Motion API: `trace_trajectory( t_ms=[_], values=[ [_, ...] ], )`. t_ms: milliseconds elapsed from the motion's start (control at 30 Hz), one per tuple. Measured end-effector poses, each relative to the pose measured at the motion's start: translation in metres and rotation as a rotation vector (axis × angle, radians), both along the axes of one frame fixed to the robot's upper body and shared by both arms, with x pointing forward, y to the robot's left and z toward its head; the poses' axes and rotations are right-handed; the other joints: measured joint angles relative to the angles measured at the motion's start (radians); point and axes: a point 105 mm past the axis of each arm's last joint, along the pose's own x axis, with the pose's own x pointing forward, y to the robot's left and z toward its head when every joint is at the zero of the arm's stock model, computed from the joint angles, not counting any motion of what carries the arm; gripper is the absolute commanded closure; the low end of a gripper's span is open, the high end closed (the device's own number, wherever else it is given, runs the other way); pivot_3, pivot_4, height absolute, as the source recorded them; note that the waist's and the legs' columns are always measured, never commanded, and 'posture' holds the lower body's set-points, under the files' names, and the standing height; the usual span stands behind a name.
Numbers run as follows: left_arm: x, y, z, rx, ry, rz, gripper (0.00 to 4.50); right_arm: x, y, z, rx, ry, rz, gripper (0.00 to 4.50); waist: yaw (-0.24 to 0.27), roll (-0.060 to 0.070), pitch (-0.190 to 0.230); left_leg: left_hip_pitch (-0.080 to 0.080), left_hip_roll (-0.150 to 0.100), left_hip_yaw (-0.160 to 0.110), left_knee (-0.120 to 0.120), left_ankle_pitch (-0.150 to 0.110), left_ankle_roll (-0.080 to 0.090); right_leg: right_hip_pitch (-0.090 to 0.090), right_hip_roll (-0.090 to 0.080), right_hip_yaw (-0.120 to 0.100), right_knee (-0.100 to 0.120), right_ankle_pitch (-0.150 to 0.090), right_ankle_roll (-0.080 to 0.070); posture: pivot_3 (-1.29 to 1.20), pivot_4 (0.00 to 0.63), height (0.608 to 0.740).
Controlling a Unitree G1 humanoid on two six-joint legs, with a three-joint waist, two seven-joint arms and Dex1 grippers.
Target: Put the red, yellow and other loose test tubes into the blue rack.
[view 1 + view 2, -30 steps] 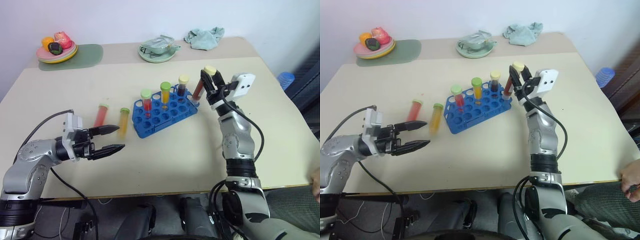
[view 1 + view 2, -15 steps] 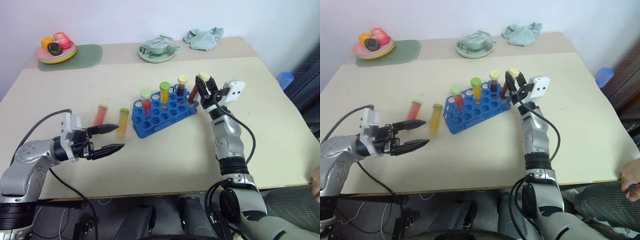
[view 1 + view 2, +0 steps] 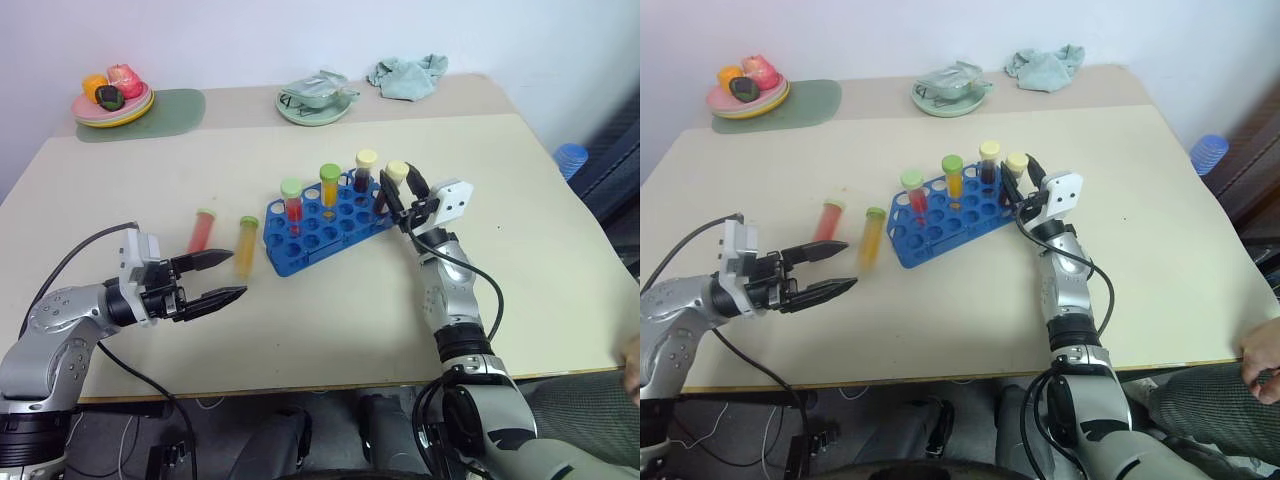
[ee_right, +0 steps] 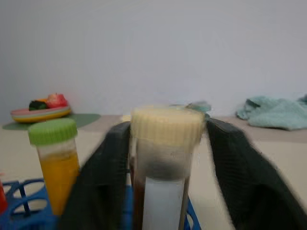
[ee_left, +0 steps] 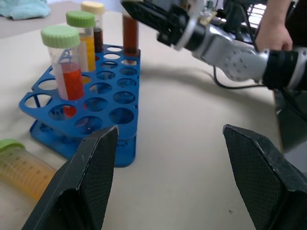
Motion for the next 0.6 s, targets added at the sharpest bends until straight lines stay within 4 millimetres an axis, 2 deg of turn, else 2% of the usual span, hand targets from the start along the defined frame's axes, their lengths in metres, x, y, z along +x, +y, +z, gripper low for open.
trace_trajectory(
  t_ms=[33, 133, 233, 300, 400, 467, 600],
  values=[
    [0.001, 0.0, 0.001, -0.013, -0.002, 0.013, 0.94, -0.001, 0.001, 0.001, -0.012, -0.011, -0.002, 0.03, 0.0, 0.0, 0.0, 0.0, 0.0, 0.0, 0.0, 0.0, 0.0, 0.0, 0.0, 0.0, 0.0, 0.0, 0.0, 0.0, 0.15, 0.74],
    [0.007, 0.006, 0.005, -0.07, -0.01, 0.093, 0.94, -0.003, 0.004, 0.003, -0.043, -0.04, -0.017, 0.03, 0.002, 0.0, 0.0, 0.0, 0.0, 0.0, 0.0, 0.0, 0.0, 0.0, 0.0, 0.0, 0.0, 0.0, 0.0, 0.0, 0.15, 0.74],
    [0.015, 0.014, 0.009, -0.116, -0.017, 0.194, 0.94, -0.006, -0.001, 0.01, -0.066, -0.072, -0.044, 0.03, 0.005, 0.0, 0.0, 0.0, 0.0, 0.0, 0.0, 0.0, 0.0, 0.0, 0.0, 0.0, 0.0, 0.0, 0.0, 0.0, 0.15, 0.74],
    [0.022, 0.018, 0.014, -0.147, -0.04, 0.313, 0.94, -0.011, -0.01, 0.024, -0.111, -0.112, -0.051, 0.03, 0.009, 0.0, 0.0, 0.0, 0.0, 0.0, 0.0, 0.0, 0.0, 0.0, 0.0, 0.0, 0.0, 0.0, 0.0, 0.0, 0.15, 0.74],
    [0.036, 0.028, 0.018, -0.085, -0.056, 0.538, 0.94, -0.024, -0.019, 0.051, -0.207, -0.143, -0.009, 0.03, 0.013, -0.001, 0.0, -0.001, 0.0, 0.0, 0.0, 0.0, 0.0, 0.0, 0.0, 0.001, 0.0, 0.0, 0.0, 0.0, 0.15, 0.74],
    [0.044, 0.031, 0.024, -0.075, -0.044, 0.629, 0.94, -0.035, -0.026, 0.063, -0.264, -0.121, 0.037, 0.03, 0.014, -0.001, 0.0, -0.001, 0.0, 0.0, 0.0, 0.0, 0.0, 0.0, 0.0, 0.001, 0.0, 0.0, 0.0, 0.0, 0.15, 0.74],
    [0.061, 0.033, 0.046, -0.116, 0.009, 0.777, 0.94, -0.056, -0.038, 0.062, -0.392, 0.025, 0.15, 0.03, 0.028, -0.002, -0.001, -0.001, 0.001, 0.0, 0.001, -0.001, 0.0, 0.001, -0.001, 0.001, -0.001, 0.0, 0.0, 0.0, 0.15, 0.74]
  ],
)
